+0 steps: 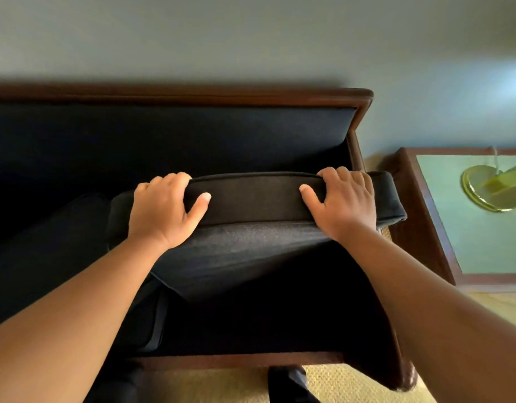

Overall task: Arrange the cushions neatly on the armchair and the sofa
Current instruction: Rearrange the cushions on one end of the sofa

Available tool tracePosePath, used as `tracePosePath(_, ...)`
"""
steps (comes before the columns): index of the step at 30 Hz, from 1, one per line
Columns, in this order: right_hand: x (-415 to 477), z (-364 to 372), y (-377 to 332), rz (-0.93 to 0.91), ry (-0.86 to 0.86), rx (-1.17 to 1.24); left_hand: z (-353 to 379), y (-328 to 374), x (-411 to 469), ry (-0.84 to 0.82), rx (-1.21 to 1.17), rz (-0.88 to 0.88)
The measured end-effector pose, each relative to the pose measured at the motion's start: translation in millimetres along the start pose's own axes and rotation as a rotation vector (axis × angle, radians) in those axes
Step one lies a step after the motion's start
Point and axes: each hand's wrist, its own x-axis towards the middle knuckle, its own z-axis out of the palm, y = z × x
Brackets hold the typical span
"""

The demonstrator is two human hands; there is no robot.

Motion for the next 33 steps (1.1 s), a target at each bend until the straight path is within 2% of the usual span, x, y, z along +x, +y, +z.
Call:
tracePosePath(9, -102.1, 5.0, 8.0, 0.076, 0.149, 0.017, -9.5, 31.2, -97.4, 0.013, 0.031, -0.01)
tracePosePath(15, -178.1, 29.1, 12.3, 0.121, 0.211, 0.056, 1.0, 34.1, -162.2, 0.092, 0.031, 0.046)
tracePosePath(21, -244.9, 59.9, 20.0, 0.163, 0.212, 0.096, 22.6, 33.4, -222.9, 0.112, 0.022, 0.132)
tracePosePath(26, -275.4, 80.0, 28.0, 0.112, 0.215, 0.096, 39.3, 36.9, -264.3, 0.102, -0.001, 0.158)
tracePosePath(30, -303.1, 100.8, 36.2, 0.107, 0.107, 0.074, 54.5, 29.7, -290.5, 0.06, -0.001, 0.196)
tracePosePath(31, -313.6, 109.1, 37.4, 0.095, 0.039, 0.068, 62.1, 26.6, -300.1, 0.025, -0.001, 0.209)
tracePosePath(33, -335.0, 129.6, 39.5, 0.028, -0.181, -0.006, 80.8, 15.5, -321.0, -0.149, -0.003, 0.252)
